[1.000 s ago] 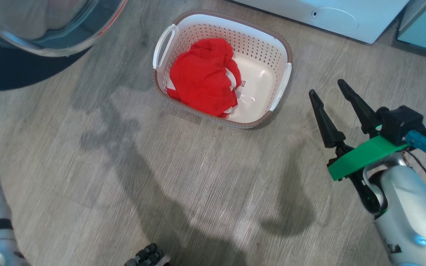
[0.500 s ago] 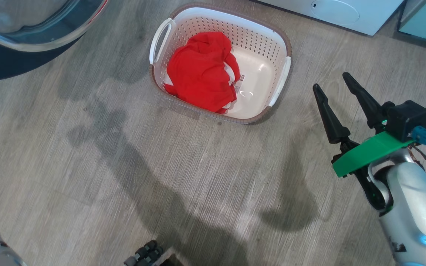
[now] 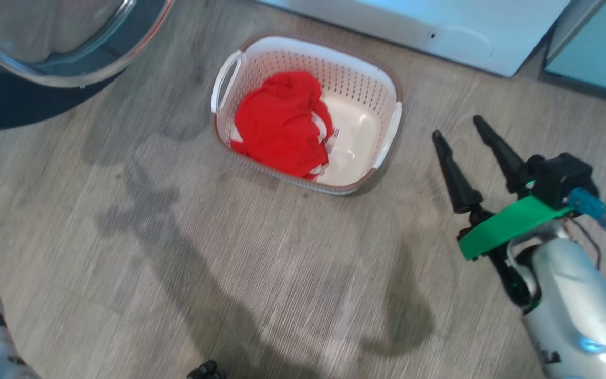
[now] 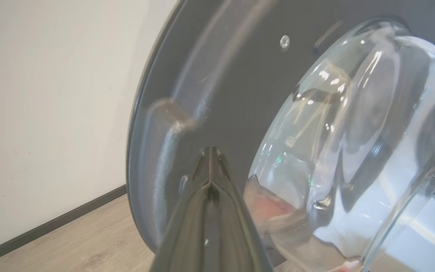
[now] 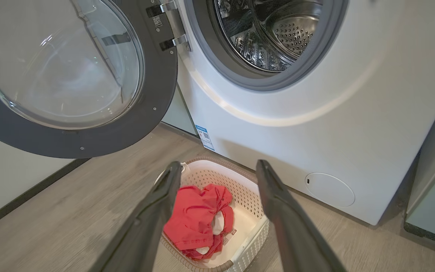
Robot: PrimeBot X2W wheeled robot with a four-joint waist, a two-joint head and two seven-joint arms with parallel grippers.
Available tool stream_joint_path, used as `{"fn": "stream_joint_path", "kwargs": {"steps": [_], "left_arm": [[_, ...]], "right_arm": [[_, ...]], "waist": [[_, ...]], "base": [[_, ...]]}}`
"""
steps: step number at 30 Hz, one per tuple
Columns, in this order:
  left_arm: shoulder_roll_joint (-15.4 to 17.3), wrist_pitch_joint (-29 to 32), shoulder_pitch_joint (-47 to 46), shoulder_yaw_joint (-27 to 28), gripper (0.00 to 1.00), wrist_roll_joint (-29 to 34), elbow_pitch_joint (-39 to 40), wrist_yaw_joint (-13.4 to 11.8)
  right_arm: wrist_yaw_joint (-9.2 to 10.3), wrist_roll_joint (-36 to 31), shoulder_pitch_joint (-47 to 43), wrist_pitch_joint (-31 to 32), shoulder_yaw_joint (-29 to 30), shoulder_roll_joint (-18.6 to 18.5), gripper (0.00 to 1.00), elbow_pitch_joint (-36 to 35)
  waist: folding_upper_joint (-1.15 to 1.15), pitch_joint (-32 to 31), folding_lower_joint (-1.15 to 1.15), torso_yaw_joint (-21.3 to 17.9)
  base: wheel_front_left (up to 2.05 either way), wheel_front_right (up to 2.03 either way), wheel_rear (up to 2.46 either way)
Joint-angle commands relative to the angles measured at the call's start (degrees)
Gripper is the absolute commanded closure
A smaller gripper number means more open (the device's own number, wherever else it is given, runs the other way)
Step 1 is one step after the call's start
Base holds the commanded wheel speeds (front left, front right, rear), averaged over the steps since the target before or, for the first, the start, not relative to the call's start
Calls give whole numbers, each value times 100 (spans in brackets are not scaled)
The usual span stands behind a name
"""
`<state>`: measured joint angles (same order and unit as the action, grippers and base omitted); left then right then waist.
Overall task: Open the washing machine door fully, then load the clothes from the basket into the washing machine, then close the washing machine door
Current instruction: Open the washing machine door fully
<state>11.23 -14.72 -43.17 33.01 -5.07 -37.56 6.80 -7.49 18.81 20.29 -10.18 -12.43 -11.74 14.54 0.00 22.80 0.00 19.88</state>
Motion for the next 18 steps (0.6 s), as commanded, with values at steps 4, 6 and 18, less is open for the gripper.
{"fn": "stream_joint_path", "kwargs": {"steps": [4, 6, 18], "left_arm": [[284, -28, 258, -73, 100, 87, 296, 36], [248, -28, 391, -182, 100, 115, 348, 49], [-121, -28, 1706, -1240, 100, 45, 1031, 68]], "right_arm": [[0, 120, -37, -186, -191, 204, 0, 40], [0, 208, -26, -254, -203, 277, 0, 179], [0, 506, -129, -477, -313, 556, 0, 708]], "waist": [[0, -330, 0, -151], [0, -476, 0, -223], [0, -1501, 0, -1027]], "base": [[0, 0, 0], [0, 0, 0], [0, 0, 0]]}}
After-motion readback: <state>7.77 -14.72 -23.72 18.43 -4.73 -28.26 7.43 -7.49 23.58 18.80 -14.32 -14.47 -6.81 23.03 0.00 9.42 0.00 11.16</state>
